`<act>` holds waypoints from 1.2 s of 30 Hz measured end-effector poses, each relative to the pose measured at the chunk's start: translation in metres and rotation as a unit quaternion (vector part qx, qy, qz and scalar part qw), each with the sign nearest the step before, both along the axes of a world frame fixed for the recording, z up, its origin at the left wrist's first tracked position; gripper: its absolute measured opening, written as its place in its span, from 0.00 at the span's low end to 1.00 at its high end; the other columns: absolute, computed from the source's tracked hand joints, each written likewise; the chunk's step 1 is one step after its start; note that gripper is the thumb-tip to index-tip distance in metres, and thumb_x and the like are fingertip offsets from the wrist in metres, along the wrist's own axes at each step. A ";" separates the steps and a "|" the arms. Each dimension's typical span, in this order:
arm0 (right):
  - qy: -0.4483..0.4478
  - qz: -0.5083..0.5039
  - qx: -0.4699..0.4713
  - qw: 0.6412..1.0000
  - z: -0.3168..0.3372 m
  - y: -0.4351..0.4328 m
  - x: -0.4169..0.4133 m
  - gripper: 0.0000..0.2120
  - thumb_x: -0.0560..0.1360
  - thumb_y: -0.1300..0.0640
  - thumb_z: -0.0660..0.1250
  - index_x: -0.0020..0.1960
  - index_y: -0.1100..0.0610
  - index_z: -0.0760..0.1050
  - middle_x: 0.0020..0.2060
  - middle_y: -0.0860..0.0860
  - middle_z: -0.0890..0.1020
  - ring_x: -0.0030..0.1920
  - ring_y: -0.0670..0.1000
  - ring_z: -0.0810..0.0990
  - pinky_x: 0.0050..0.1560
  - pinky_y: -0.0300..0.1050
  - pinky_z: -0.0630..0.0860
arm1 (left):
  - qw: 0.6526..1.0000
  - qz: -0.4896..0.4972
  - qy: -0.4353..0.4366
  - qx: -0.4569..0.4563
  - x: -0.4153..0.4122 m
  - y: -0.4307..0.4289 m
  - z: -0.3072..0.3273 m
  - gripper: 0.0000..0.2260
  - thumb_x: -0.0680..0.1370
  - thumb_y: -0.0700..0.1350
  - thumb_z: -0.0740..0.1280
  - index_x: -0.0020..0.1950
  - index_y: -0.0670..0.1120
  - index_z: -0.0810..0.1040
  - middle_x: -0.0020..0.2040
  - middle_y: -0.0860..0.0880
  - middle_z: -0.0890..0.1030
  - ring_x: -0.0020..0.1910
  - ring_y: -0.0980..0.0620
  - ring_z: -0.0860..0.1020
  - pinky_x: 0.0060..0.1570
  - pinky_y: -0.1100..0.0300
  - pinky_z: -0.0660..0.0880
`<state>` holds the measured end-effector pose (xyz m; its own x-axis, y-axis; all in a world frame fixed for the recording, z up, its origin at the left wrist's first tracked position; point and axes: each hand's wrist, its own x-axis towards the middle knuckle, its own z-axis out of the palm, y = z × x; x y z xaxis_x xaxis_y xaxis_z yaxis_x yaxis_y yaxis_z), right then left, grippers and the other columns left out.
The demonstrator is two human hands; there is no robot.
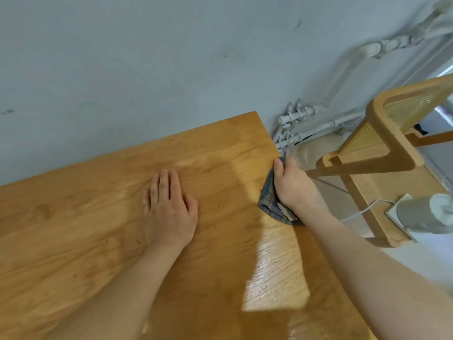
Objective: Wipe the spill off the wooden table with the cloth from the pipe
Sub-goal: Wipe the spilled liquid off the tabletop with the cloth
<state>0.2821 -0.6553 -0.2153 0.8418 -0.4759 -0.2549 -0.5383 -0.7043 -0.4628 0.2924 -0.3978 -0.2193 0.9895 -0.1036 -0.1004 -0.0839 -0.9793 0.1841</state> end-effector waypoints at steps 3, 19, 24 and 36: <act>0.008 -0.022 0.007 1.000 0.007 0.003 -0.059 0.19 0.83 0.43 0.47 0.50 0.56 0.67 0.41 0.57 0.77 0.47 0.63 0.78 0.40 0.51 0.66 | 1.000 0.002 -0.010 -0.011 0.000 0.000 0.001 0.28 0.80 0.53 0.51 0.78 0.44 0.54 0.78 0.45 0.55 0.77 0.46 0.51 0.75 0.46 0.48; -0.006 -0.121 -0.113 0.986 -0.003 0.019 -0.224 0.18 0.83 0.45 0.46 0.49 0.55 0.68 0.41 0.54 0.78 0.44 0.61 0.78 0.41 0.53 0.72 | 0.960 -0.259 0.017 -0.101 -0.146 -0.064 0.002 0.24 0.80 0.49 0.49 0.76 0.45 0.60 0.78 0.45 0.58 0.77 0.46 0.53 0.74 0.46 0.48; -0.016 -0.031 -0.185 0.982 -0.008 0.043 -0.261 0.27 0.83 0.46 0.47 0.78 0.58 0.57 0.74 0.60 0.66 0.74 0.60 0.63 0.72 0.58 0.63 | 0.957 -0.274 0.004 -0.097 -0.162 -0.065 -0.007 0.23 0.81 0.48 0.49 0.76 0.46 0.60 0.77 0.46 0.60 0.77 0.46 0.54 0.73 0.49 0.46; -0.040 0.268 -0.126 0.954 -0.005 0.126 -0.325 0.26 0.83 0.42 0.49 0.79 0.47 0.55 0.79 0.47 0.56 0.79 0.49 0.50 0.76 0.57 0.50 | 0.939 -0.204 0.096 -0.259 -0.150 -0.058 0.030 0.16 0.80 0.39 0.58 0.65 0.45 0.77 0.70 0.49 0.71 0.72 0.52 0.64 0.72 0.57 0.58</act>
<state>-0.0430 -0.5289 -0.2202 0.9935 -0.0096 -0.1133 -0.0397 -0.9629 -0.2669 0.1428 -0.4554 -0.1892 0.8254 -0.5549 -0.1042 -0.3500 -0.6478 0.6767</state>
